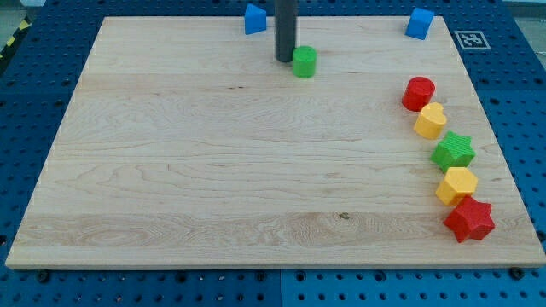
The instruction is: Move the green circle on top of the red circle
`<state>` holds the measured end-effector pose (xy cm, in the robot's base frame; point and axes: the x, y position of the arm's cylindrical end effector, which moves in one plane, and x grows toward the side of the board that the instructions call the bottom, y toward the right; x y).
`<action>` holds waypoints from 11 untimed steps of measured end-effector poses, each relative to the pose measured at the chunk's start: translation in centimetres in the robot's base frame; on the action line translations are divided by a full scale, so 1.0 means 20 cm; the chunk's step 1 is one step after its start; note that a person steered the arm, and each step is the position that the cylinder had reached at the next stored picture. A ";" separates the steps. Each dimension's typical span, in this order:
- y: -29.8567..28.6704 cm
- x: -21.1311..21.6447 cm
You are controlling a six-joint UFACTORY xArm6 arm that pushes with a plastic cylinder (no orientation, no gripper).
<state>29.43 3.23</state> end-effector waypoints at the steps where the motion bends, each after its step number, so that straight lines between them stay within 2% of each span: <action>1: 0.19 0.05; 4: 0.12 0.30; 6: 0.40 0.31; 9: 0.43 0.31; 11: 0.55 0.30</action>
<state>35.52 14.27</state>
